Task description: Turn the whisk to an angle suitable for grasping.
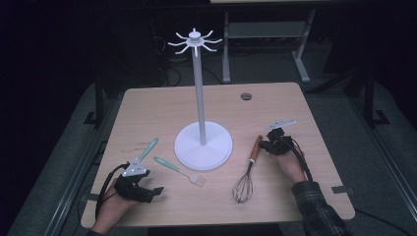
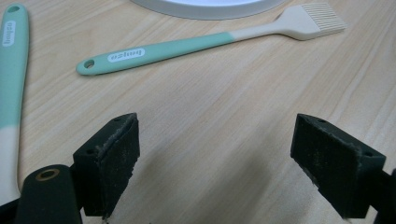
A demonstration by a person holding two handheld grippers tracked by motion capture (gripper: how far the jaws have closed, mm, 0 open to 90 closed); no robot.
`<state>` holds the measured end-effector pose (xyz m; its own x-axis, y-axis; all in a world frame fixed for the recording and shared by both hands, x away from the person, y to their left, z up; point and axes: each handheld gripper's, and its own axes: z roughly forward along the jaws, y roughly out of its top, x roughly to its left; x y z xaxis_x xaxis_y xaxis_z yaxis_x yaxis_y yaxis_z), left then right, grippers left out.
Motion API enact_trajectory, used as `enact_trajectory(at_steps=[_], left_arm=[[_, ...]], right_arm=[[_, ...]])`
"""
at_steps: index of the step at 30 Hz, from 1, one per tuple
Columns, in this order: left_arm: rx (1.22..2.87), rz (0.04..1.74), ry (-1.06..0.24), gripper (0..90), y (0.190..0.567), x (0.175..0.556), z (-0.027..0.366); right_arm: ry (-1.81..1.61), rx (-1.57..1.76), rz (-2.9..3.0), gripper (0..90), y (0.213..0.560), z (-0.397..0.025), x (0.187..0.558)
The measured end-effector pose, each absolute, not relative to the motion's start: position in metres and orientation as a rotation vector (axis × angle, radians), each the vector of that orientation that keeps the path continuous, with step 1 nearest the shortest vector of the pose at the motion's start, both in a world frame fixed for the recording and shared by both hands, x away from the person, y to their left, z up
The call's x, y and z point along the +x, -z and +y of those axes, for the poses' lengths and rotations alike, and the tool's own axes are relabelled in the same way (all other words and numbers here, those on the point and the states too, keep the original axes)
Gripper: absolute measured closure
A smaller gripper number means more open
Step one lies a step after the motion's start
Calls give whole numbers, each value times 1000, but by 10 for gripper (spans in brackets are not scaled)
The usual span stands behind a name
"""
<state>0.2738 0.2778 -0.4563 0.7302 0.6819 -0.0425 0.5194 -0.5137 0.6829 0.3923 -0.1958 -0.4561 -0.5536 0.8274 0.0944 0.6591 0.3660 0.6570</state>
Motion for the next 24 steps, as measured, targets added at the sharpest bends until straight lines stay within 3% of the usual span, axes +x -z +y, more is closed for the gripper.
enact_trajectory(at_steps=[24], left_arm=[[2232, 907, -304, 151, 456, 273, 279]], right_arm=[[-1017, 1218, 2474, 900, 456, -153, 395]])
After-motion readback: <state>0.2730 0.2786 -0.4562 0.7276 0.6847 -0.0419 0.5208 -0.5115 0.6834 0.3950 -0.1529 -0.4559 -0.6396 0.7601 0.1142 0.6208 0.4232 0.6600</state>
